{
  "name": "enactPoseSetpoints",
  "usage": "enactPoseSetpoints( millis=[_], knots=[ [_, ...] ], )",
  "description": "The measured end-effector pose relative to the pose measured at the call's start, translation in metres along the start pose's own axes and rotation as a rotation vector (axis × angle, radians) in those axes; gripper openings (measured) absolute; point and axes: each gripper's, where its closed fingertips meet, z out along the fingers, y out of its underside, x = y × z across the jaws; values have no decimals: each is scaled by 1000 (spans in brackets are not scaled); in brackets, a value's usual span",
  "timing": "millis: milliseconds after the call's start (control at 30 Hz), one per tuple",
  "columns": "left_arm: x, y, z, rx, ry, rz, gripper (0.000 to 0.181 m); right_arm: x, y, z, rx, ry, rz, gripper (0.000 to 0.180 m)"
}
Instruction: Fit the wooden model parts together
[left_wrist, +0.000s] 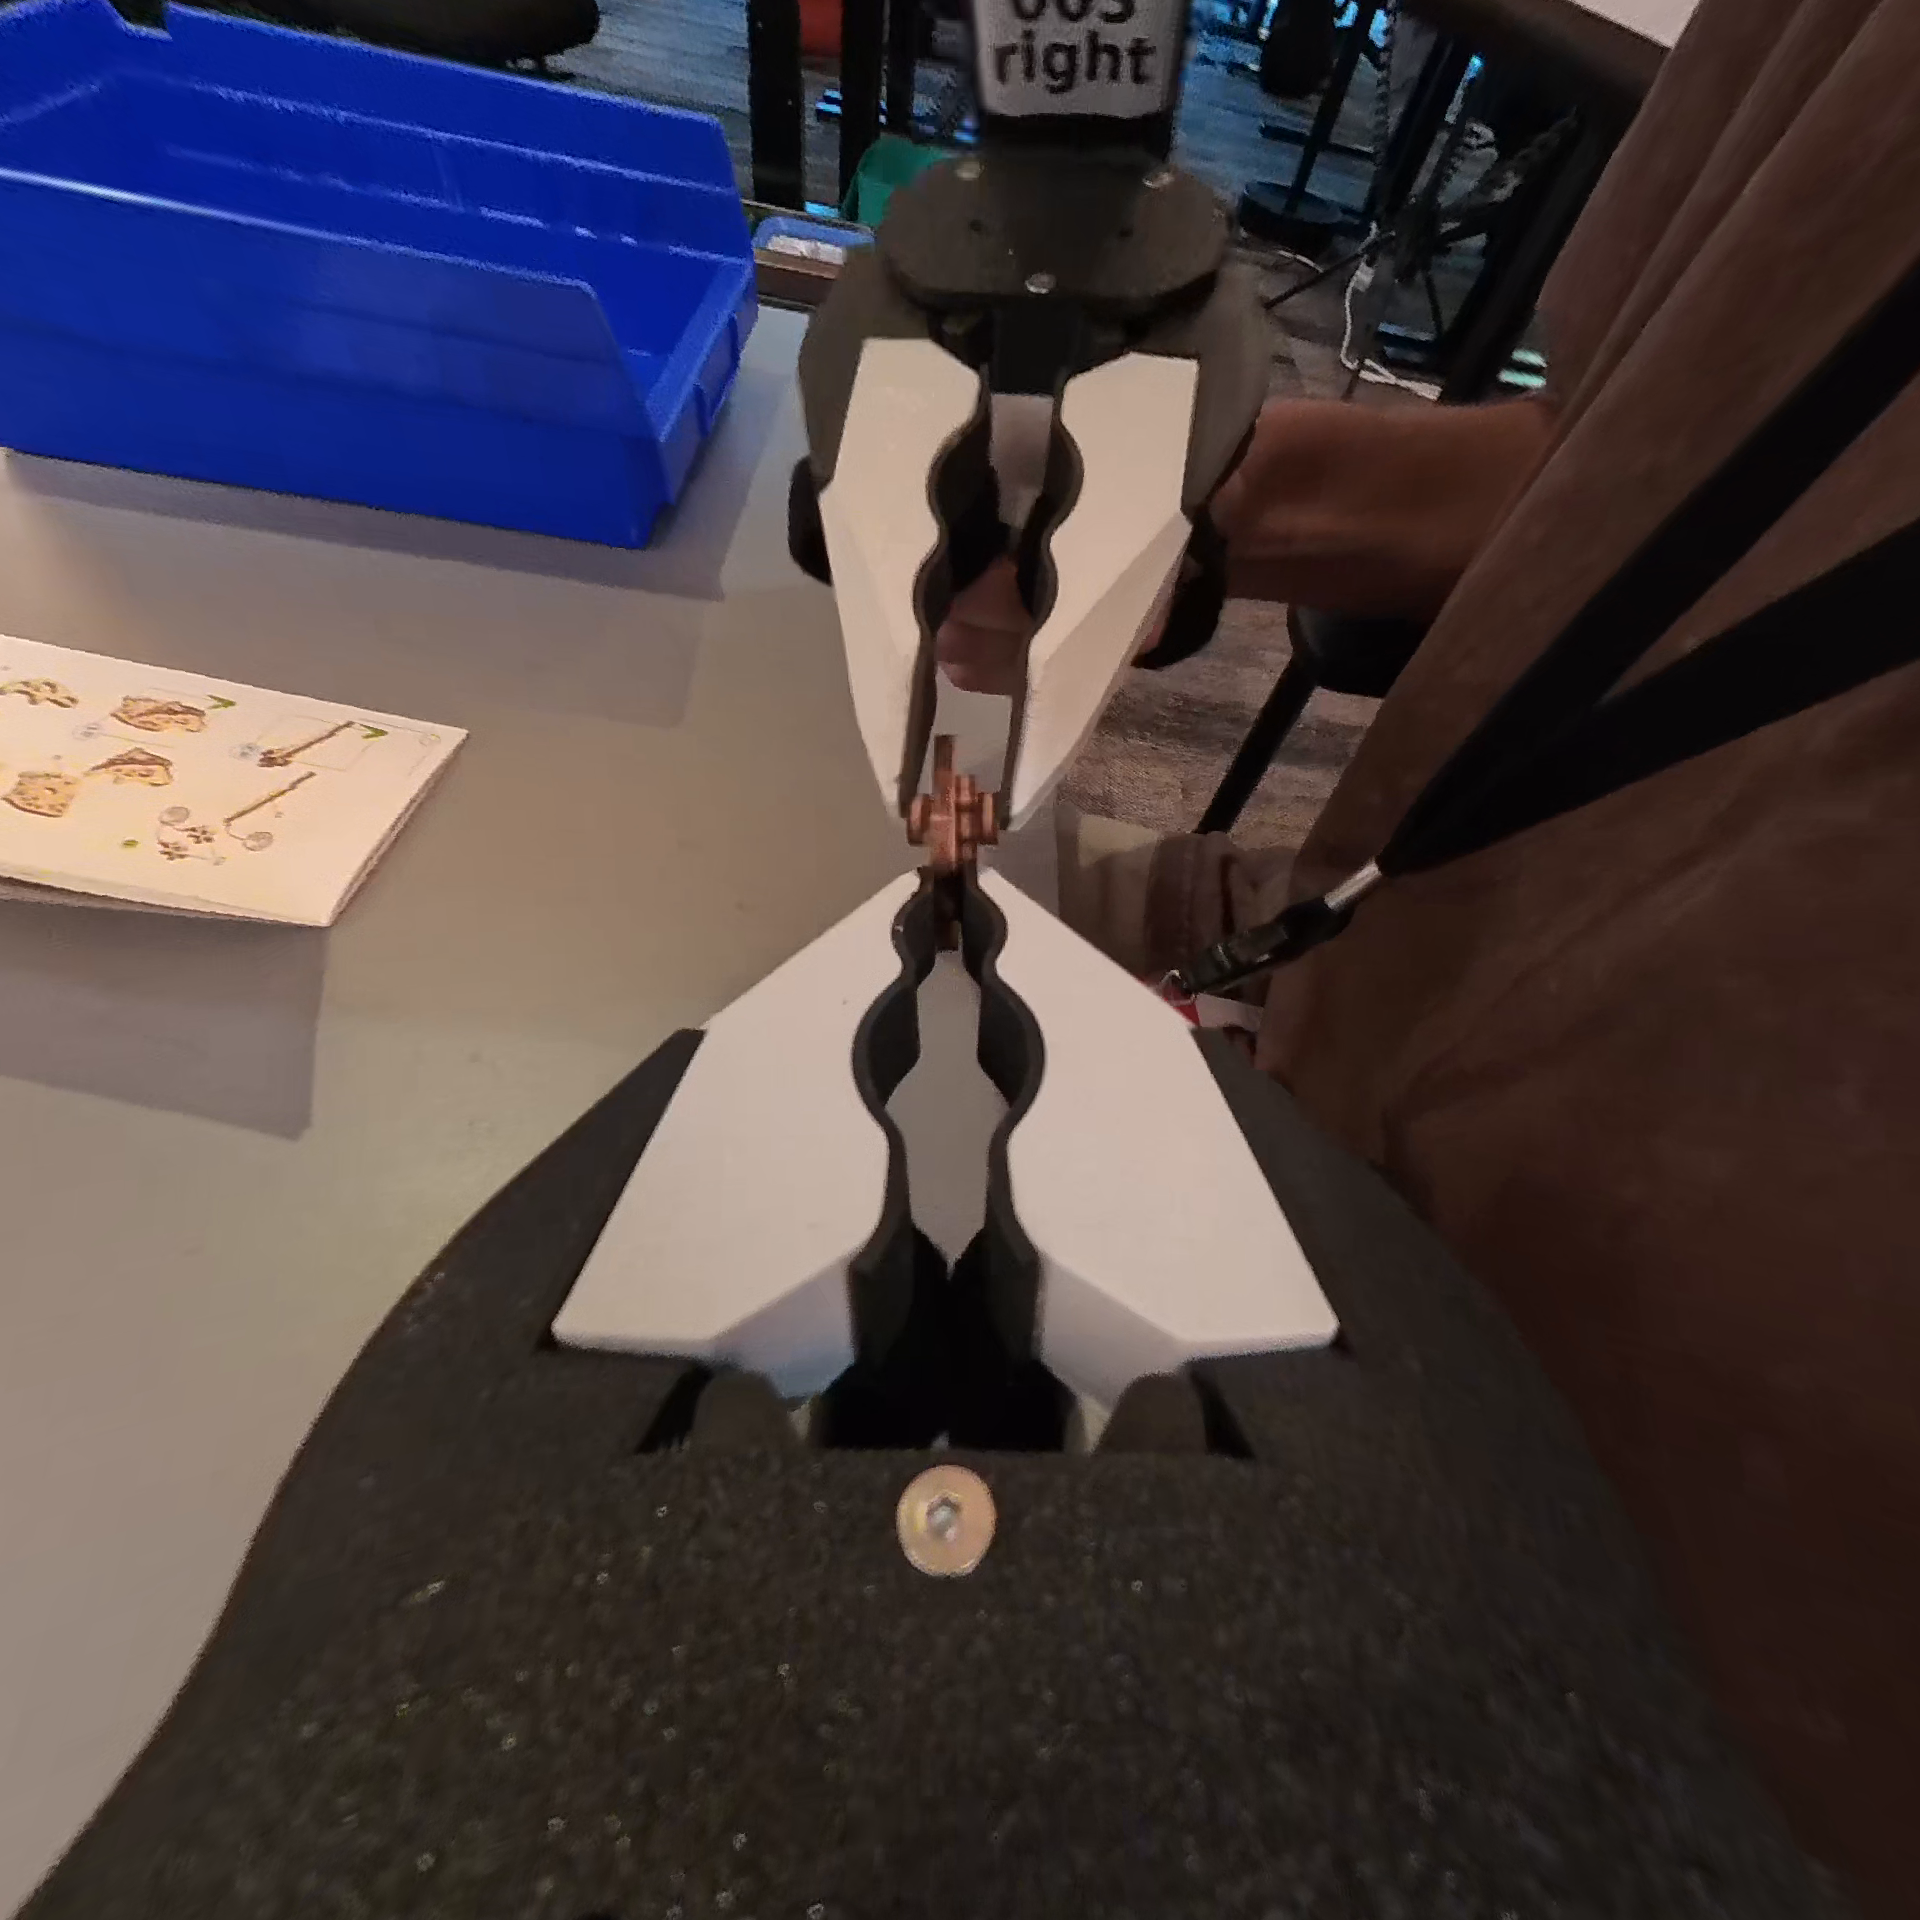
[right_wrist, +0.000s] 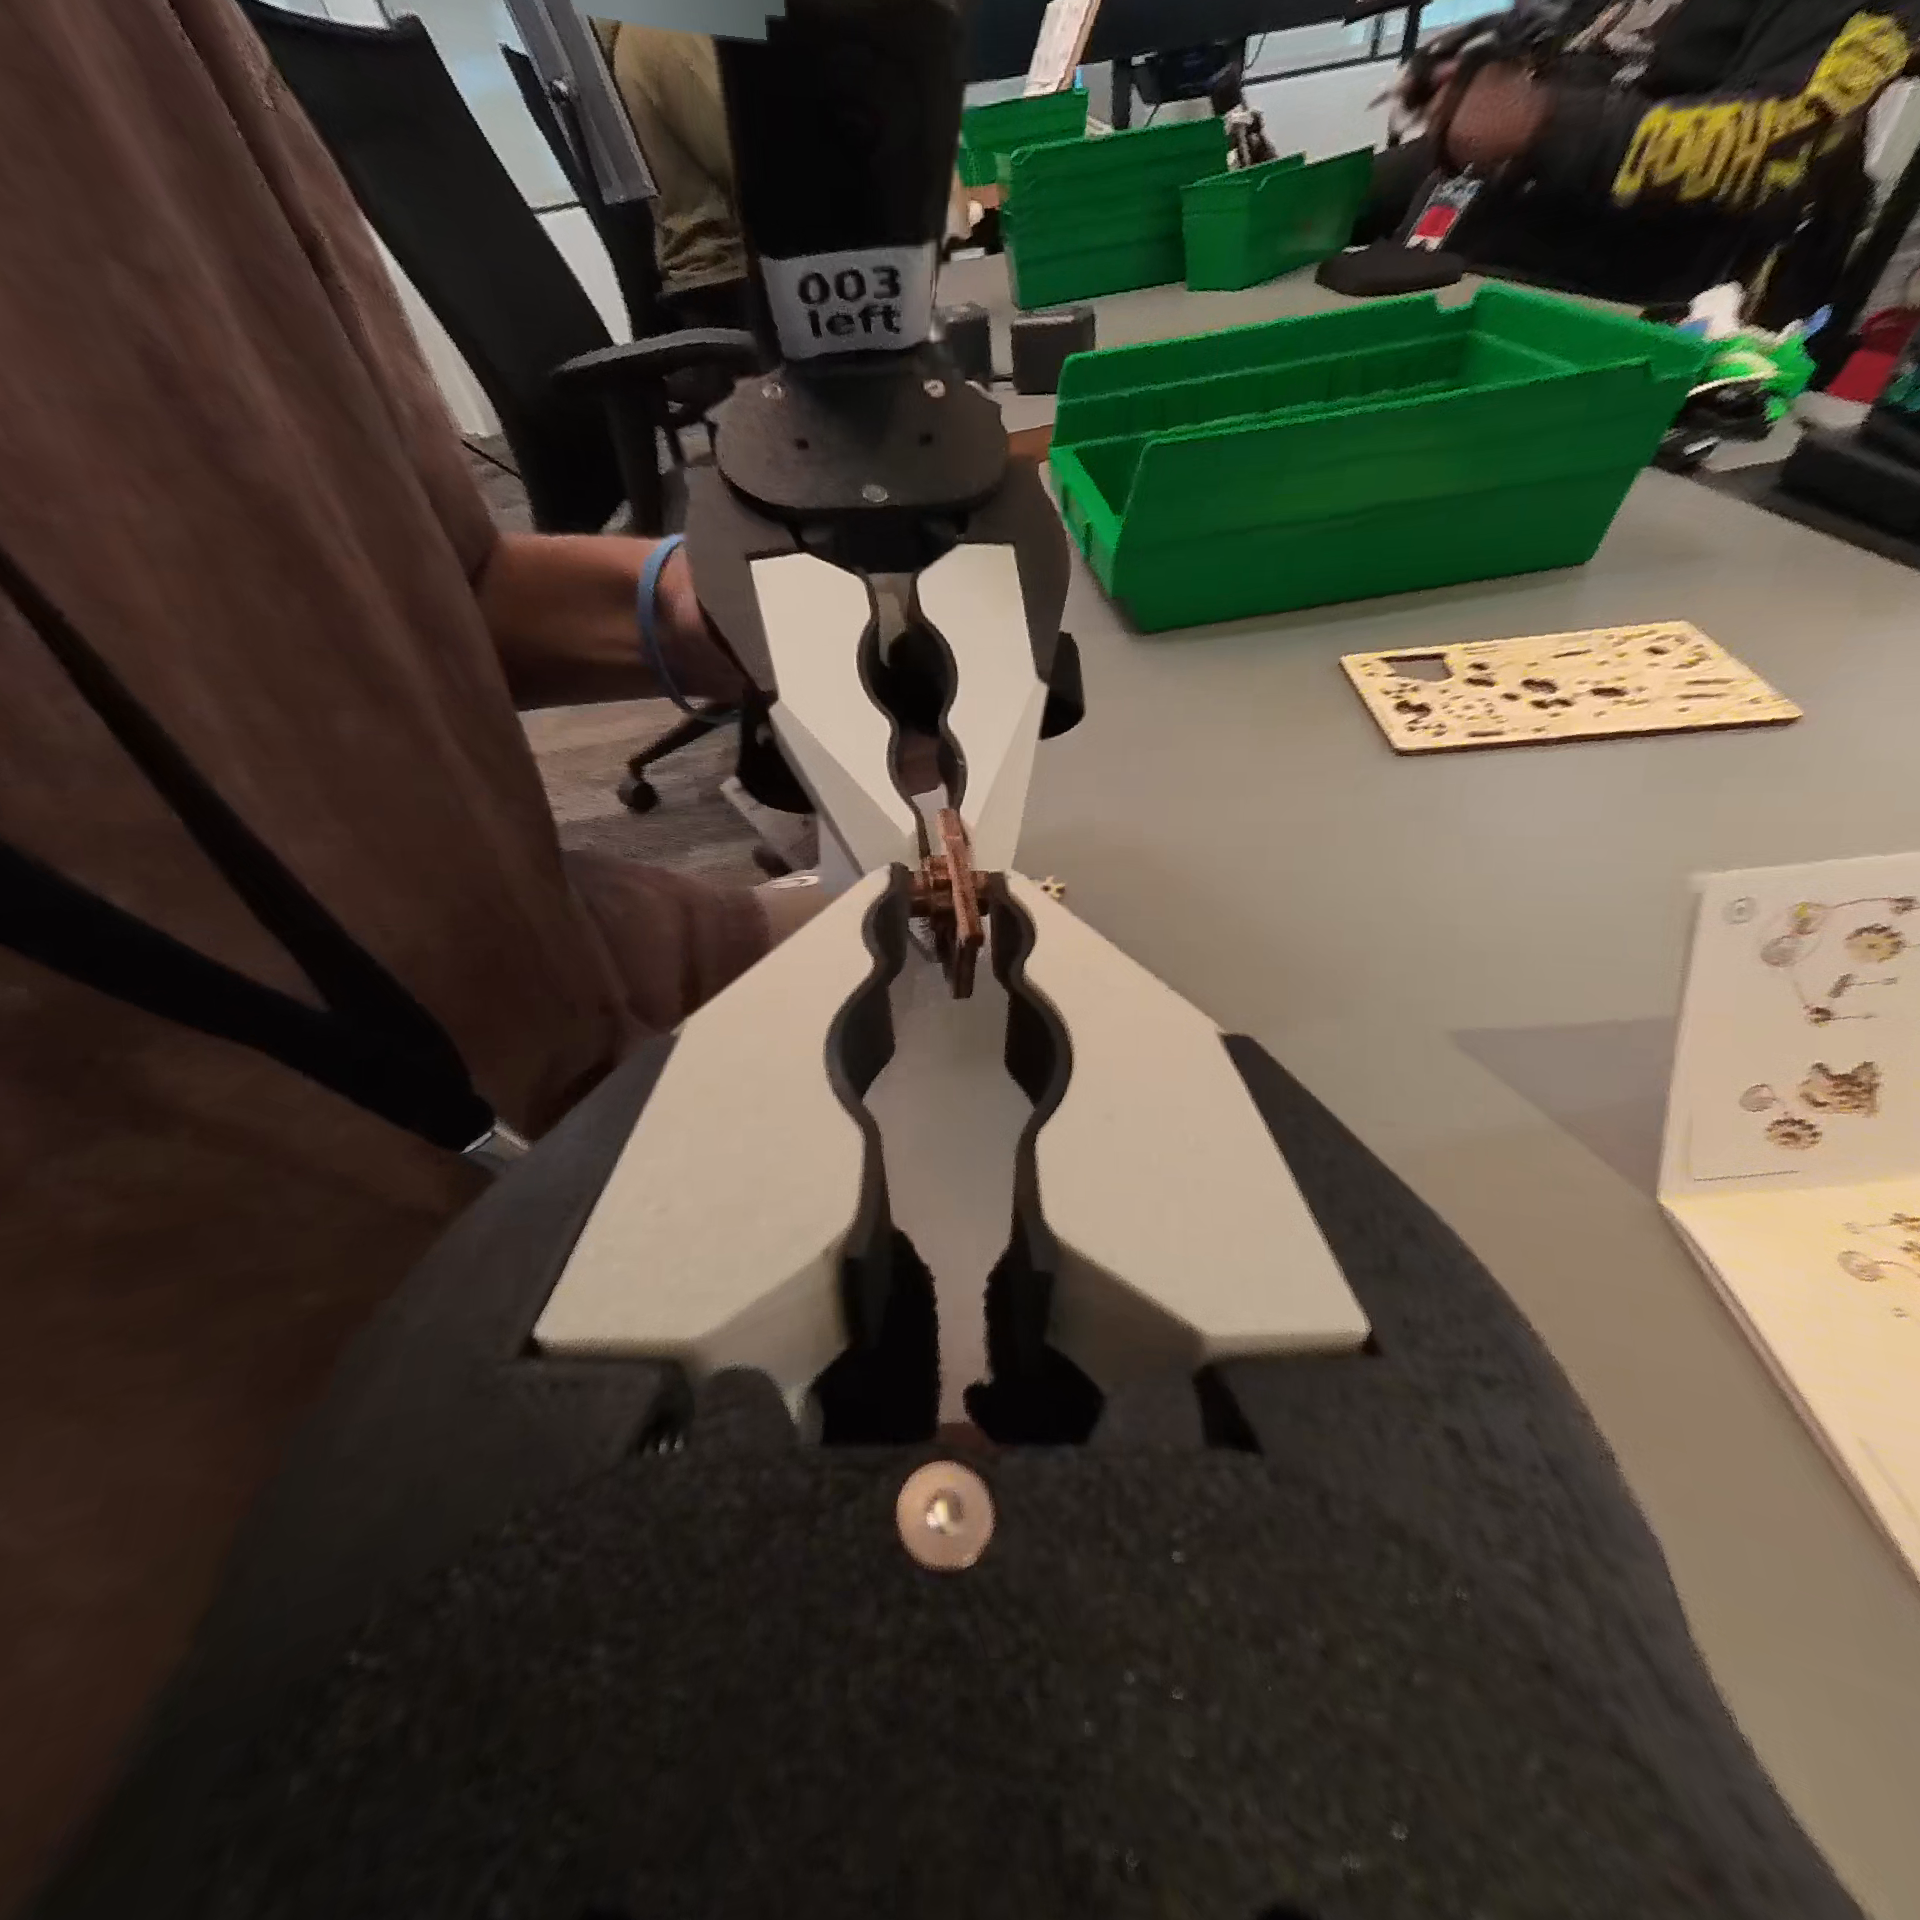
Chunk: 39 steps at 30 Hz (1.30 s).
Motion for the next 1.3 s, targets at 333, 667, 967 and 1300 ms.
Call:
enactPoseSetpoints(
  millis=[333,667,967,1300],
  knots=[
    [2,-4,0,39,48,-60,1,-3,-1,-2,-21,20,-77,14],
    [12,-4,-3,-34,10,106,0,-12,-3,-4,26,-62,-14,24],
    [16,-1,-1,-50,34,106,0,-20,5,3,-23,-99,-8,15],
    [17,-4,3,-35,40,80,1,-18,6,0,-60,-90,-19,15]
  ],
)
